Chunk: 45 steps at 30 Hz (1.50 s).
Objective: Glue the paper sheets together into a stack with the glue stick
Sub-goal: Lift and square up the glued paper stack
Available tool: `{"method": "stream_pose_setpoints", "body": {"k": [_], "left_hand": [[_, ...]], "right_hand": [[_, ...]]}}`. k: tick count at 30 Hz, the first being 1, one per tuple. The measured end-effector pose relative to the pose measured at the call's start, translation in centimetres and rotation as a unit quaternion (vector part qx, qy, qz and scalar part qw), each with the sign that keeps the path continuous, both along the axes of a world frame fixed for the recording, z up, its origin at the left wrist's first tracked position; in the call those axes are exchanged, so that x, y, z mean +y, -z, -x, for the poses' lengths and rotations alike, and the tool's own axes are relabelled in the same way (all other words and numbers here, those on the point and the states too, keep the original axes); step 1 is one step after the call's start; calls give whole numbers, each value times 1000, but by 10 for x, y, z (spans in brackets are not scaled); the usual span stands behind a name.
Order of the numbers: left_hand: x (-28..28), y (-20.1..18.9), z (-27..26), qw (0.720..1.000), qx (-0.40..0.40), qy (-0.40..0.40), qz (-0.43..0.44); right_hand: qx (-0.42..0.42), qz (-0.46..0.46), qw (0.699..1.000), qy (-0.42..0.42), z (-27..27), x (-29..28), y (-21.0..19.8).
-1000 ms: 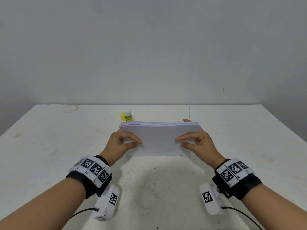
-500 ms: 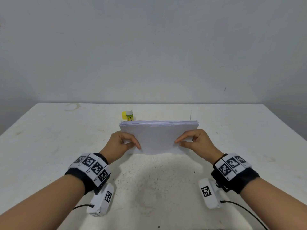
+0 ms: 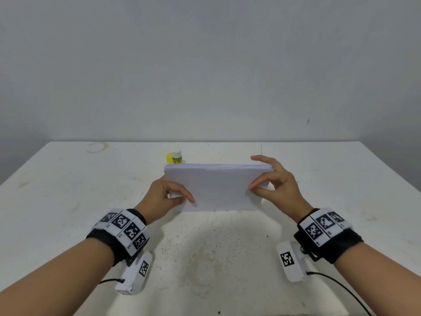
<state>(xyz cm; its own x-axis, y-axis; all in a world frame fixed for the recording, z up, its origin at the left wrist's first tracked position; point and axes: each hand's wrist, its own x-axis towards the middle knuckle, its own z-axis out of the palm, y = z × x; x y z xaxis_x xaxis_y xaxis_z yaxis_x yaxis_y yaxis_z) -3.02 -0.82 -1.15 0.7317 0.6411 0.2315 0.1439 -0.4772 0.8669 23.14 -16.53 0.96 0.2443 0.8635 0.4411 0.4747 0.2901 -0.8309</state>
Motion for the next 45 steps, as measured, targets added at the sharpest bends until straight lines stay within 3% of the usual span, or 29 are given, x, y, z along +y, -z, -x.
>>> {"method": "stream_pose_setpoints", "body": {"k": [3,11,23,29,45], "left_hand": [[-1,1,-3,1000,-1,0,9],[0,5,-2,1000,9,-2,15],[0,3,-3,999,-3,4,43],[5,6,-2,1000,12,6,19],[6,5,-3,1000,18,7,19]], "right_hand": [[30,-55,998,14,-2,2,-6],[-23,-12,998,61,-6,3,0],[-97,-99,984,111,-12,2,-15],[-117,-61,985,112,-17,7,-15],[-97,-64,988,101,-19,7,-20]]}}
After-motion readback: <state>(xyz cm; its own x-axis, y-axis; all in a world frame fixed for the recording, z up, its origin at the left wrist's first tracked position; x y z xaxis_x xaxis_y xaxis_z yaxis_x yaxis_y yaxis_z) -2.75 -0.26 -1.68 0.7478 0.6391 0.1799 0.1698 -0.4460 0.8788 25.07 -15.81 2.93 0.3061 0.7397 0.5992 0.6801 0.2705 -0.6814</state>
